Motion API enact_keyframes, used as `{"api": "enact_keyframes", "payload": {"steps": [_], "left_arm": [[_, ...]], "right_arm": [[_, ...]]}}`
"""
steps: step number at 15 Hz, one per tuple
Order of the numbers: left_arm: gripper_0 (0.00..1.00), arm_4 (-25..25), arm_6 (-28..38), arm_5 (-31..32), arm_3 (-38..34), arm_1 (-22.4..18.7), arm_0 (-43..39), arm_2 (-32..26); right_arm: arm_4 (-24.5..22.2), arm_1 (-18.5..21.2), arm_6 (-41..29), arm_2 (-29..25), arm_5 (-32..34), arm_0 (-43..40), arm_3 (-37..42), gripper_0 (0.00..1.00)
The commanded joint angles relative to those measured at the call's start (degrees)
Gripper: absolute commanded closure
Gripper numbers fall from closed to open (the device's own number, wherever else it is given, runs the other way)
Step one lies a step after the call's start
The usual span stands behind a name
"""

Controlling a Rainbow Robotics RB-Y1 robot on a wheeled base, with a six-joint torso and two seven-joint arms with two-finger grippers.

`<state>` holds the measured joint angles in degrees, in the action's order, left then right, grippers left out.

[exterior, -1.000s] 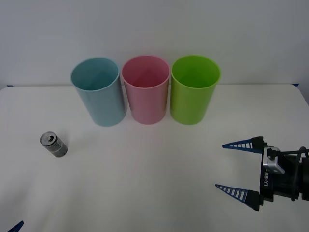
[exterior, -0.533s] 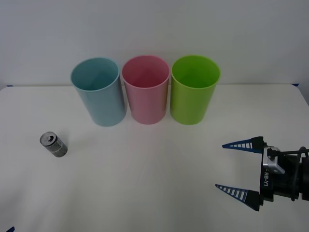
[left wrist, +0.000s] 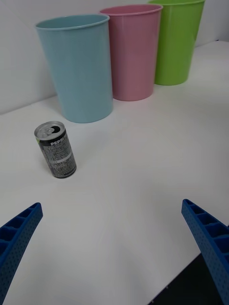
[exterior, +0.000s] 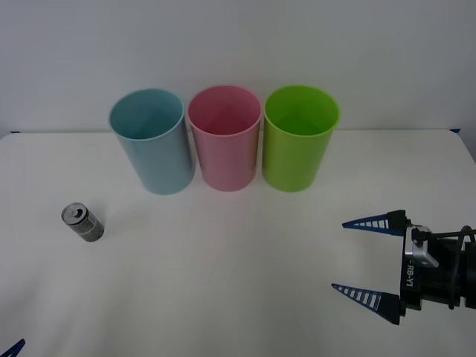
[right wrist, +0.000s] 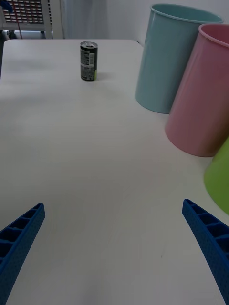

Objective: Put cans in the blue bin and PET bottles in the pink bin and trash in the green bin.

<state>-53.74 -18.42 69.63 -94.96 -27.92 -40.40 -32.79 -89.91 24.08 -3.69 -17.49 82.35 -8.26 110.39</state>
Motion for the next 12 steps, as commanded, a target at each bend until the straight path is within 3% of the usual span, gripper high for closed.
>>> {"api": "enact_keyframes", "payload": {"steps": [1, 7, 12], "left_arm": [[0.00, 0.56, 2.33, -0.72, 0.04, -0.65, 0.32, 0.44], [0.00, 0.30, 3.65, -2.22, 2.94, -1.62, 2.96, -0.26], [0.00, 0.47, 4.27, -10.48, 3.38, -2.76, 5.16, 2.29]], "right_arm": [[0.00, 0.00, 0.00, 0.00, 0.00, 0.00, 0.00, 0.00], [0.00, 0.00, 0.00, 0.00, 0.00, 0.00, 0.00, 0.00], [0.00, 0.00, 0.00, 0.00, 0.00, 0.00, 0.00, 0.00]]}}
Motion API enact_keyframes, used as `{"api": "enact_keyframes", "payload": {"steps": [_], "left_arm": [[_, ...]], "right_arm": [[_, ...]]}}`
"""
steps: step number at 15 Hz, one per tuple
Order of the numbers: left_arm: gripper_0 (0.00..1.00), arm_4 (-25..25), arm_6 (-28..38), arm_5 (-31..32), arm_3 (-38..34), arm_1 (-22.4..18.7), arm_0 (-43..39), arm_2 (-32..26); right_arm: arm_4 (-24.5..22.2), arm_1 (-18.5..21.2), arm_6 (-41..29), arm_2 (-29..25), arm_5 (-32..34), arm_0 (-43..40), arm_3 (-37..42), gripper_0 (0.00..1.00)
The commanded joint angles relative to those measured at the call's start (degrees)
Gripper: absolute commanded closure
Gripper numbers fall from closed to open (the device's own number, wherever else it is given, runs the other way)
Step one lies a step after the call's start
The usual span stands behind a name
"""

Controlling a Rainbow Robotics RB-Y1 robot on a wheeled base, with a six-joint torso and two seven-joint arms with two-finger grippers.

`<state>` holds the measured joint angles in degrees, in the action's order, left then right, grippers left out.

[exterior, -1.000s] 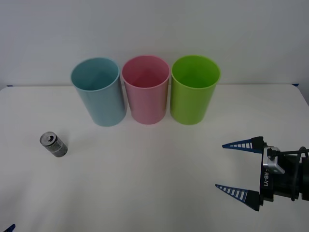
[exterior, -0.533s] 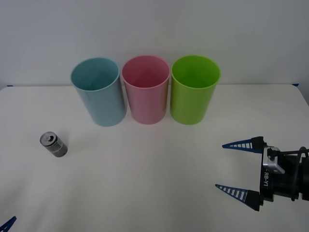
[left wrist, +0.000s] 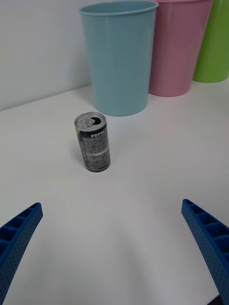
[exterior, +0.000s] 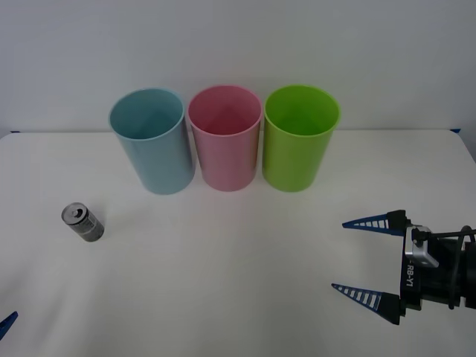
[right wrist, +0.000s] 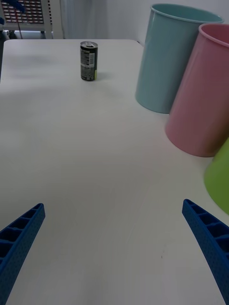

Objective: Put cans in the blue bin and PET bottles in the pink bin and trash in the green bin.

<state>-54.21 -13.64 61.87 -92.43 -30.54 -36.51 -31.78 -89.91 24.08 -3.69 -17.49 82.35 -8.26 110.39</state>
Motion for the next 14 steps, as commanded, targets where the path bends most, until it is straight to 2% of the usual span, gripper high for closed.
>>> {"api": "enact_keyframes", "payload": {"steps": [1, 4, 9, 14], "left_arm": [[0.00, 3.15, -3.15, -2.72, 3.39, -0.57, 3.29, 2.69], [0.00, 7.81, -9.47, -3.24, 9.46, -1.72, 7.95, 7.08], [0.00, 11.59, -17.74, -4.21, 17.90, -1.72, 14.10, 11.57], [0.00, 11.76, -18.44, -8.08, 19.21, -1.72, 16.65, 14.38]], "right_arm": [[0.00, 0.00, 0.00, 0.00, 0.00, 0.00, 0.00, 0.00], [0.00, 0.00, 0.00, 0.00, 0.00, 0.00, 0.00, 0.00], [0.00, 0.00, 0.00, 0.00, 0.00, 0.00, 0.00, 0.00], [0.00, 0.00, 0.00, 0.00, 0.00, 0.00, 0.00, 0.00]]}}
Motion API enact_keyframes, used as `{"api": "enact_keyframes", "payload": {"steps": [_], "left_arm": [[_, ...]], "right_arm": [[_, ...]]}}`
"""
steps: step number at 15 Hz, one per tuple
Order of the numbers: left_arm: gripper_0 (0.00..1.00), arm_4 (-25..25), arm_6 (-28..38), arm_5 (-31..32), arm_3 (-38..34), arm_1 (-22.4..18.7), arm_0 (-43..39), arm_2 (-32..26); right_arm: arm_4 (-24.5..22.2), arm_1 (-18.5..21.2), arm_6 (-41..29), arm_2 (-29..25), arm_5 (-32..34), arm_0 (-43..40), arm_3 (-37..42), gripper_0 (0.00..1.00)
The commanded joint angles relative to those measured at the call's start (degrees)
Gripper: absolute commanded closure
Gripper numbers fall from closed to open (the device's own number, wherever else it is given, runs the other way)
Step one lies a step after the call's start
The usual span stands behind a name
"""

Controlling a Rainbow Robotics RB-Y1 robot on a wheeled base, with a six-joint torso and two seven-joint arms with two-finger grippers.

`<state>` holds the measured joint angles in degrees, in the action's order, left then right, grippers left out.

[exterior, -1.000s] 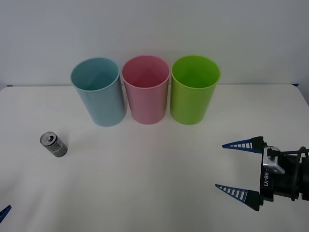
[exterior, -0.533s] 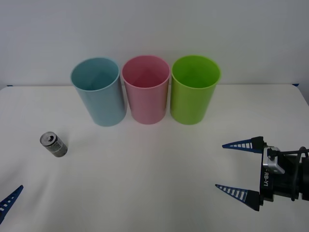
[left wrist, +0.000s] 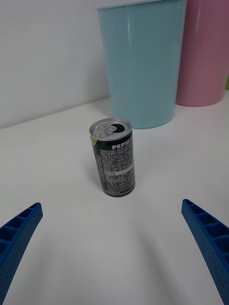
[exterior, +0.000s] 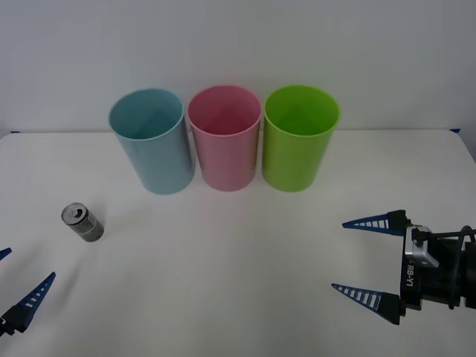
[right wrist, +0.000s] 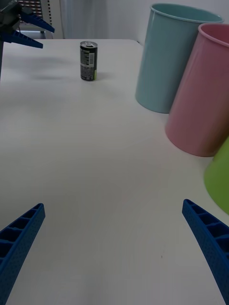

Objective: Put cans in the blue bin and PET bottles in the pink bin and trash in the green bin.

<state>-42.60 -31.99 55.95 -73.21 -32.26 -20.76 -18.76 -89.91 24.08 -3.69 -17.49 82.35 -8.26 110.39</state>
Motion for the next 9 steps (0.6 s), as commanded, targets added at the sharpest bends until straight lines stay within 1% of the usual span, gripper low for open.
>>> {"api": "enact_keyframes", "payload": {"steps": [1, 5, 9], "left_arm": [[0.00, 0.15, 0.09, -3.92, 0.00, 0.09, 1.60, 2.76], [0.00, 0.07, 0.88, -9.10, -0.09, 0.09, 4.41, 6.89], [0.00, -0.46, 2.11, -12.88, 0.00, 0.62, 7.58, 9.09]], "right_arm": [[0.00, 0.00, 0.00, 0.00, 0.00, 0.00, 0.00, 0.00], [0.00, 0.00, 0.00, 0.00, 0.00, 0.00, 0.00, 0.00], [0.00, 0.00, 0.00, 0.00, 0.00, 0.00, 0.00, 0.00]]}}
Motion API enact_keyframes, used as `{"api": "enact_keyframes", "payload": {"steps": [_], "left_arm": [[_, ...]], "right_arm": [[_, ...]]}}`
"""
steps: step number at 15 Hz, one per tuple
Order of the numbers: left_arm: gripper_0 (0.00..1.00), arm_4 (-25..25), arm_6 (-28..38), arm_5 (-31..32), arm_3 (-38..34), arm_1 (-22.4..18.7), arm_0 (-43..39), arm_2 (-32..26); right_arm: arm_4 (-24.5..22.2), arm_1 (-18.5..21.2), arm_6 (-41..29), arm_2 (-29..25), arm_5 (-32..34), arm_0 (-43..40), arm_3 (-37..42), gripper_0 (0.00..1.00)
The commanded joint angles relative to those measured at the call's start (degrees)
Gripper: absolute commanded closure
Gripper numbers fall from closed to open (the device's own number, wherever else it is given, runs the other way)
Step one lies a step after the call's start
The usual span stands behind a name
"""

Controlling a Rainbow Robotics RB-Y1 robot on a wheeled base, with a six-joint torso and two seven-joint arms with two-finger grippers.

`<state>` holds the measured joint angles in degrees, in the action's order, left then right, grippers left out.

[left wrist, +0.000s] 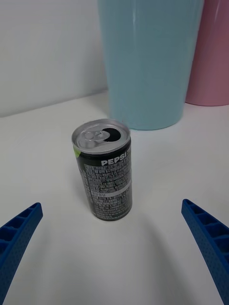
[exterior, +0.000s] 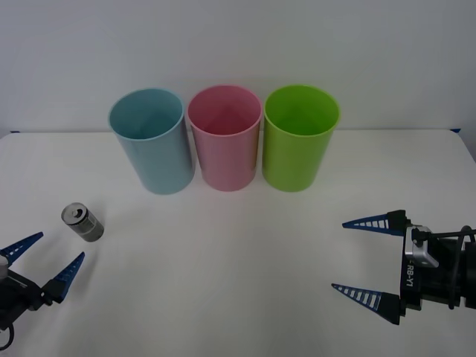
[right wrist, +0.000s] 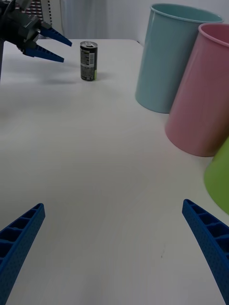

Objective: Put cans in the blue bin and PET bottles in the pink bin and trash in the green bin.

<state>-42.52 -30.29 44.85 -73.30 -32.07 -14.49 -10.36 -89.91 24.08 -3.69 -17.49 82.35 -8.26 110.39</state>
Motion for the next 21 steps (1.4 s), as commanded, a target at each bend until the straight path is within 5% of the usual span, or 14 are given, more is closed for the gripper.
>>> {"api": "enact_keyframes", "payload": {"steps": [1, 21], "left_arm": [[0.00, -0.99, 0.58, -2.57, 0.26, 0.87, 1.92, 0.69], [0.01, -13.65, 7.17, -10.04, 3.69, 7.28, 12.38, 0.78]], "right_arm": [[0.00, 0.00, 0.00, 0.00, 0.00, 0.00, 0.00, 0.00], [0.00, 0.00, 0.00, 0.00, 0.00, 0.00, 0.00, 0.00]]}}
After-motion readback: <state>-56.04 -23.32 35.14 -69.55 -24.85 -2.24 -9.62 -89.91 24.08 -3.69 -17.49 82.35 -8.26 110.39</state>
